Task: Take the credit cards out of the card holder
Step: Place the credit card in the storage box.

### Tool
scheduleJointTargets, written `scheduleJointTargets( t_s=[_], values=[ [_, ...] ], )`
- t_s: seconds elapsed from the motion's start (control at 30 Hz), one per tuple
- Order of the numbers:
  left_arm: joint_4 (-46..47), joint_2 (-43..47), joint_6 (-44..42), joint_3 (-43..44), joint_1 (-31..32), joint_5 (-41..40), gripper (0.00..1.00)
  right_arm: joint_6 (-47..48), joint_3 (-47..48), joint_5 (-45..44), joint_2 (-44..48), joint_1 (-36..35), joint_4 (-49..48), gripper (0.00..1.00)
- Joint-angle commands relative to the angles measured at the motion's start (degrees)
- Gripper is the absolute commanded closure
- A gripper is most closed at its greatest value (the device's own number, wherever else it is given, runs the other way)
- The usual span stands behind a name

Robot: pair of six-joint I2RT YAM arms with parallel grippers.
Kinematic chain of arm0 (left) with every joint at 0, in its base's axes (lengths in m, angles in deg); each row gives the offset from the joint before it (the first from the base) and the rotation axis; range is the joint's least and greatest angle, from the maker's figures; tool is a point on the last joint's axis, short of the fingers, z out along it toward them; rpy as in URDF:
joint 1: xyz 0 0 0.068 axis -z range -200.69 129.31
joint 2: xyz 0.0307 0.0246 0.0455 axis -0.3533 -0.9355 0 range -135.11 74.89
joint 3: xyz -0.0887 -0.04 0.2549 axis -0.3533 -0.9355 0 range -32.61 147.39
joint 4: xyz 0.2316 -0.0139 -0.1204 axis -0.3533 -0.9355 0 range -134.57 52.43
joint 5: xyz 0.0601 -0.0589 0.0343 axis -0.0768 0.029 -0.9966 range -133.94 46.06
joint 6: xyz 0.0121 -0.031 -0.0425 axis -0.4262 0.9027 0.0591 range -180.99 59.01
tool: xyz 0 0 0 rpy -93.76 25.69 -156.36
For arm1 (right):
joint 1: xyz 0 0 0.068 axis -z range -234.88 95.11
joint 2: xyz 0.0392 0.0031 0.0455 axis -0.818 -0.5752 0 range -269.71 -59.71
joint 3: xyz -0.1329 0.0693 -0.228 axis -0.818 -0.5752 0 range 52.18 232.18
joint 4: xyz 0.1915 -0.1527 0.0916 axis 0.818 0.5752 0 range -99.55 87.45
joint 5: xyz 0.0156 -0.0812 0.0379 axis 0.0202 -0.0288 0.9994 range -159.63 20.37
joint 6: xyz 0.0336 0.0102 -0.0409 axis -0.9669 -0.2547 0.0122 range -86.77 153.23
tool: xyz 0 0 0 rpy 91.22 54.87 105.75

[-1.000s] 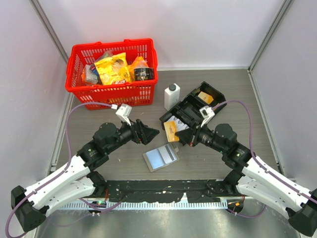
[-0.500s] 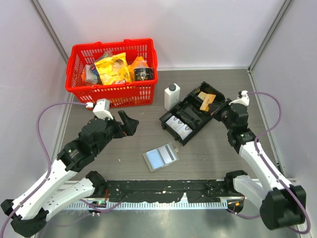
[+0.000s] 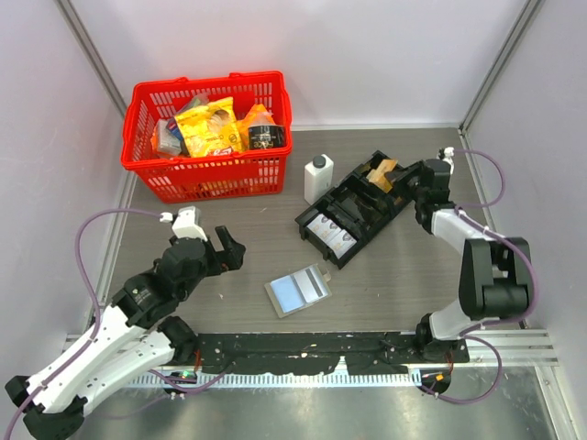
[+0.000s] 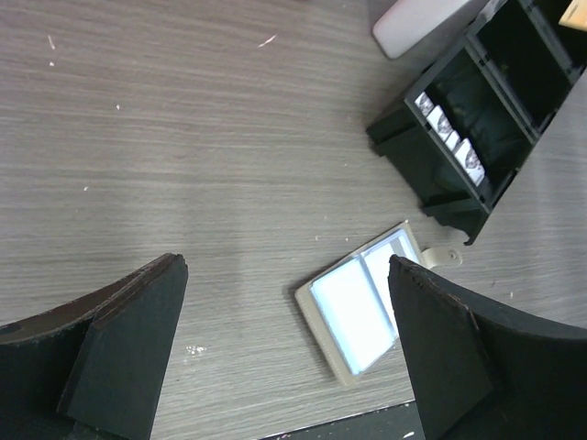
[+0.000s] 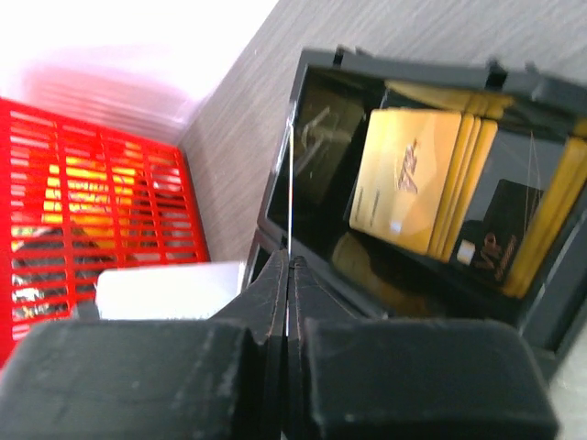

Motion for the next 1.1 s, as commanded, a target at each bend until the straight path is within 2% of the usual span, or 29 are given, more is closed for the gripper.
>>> scheduleJointTargets(
  t_s=[0.0,0.17,0.6,0.63,0.77,0.87,1.07],
  values=[
    [2.60,-0.91,1.19,-1.66,-0.29,-0.38,0.05,-3.00,5.10,-0.76,-5.80,1.44,-7.72,0.99],
    [4.88,-1.97,1.89,-3.51,-0.29,0.76,0.07,-6.69,5.46,-2.87,-10.73,1.70,-11.68,0.99],
    [7.17,-3.64,2.94,-5.71,-0.29,2.08,0.08,-10.30,7.48,-1.20,-18.04,1.70,-11.42,0.98],
    [7.43,-3.81,3.12,-5.79,-0.29,2.26,0.08,-10.30,7.74,-1.37,-18.04,1.70,-11.16,0.96],
    [8.05,-4.43,3.82,-6.06,-0.20,3.57,0.09,-8.20,9.15,-1.46,-17.61,1.70,-6.77,0.78],
    [8.23,-4.69,4.35,-5.80,-0.29,4.80,0.09,-6.00,8.89,-3.56,-14.10,1.70,-3.09,0.67],
    [9.28,-7.15,4.88,-4.92,-0.29,8.84,0.15,1.30,10.90,-9.70,-6.45,1.70,9.82,0.55]
  ],
)
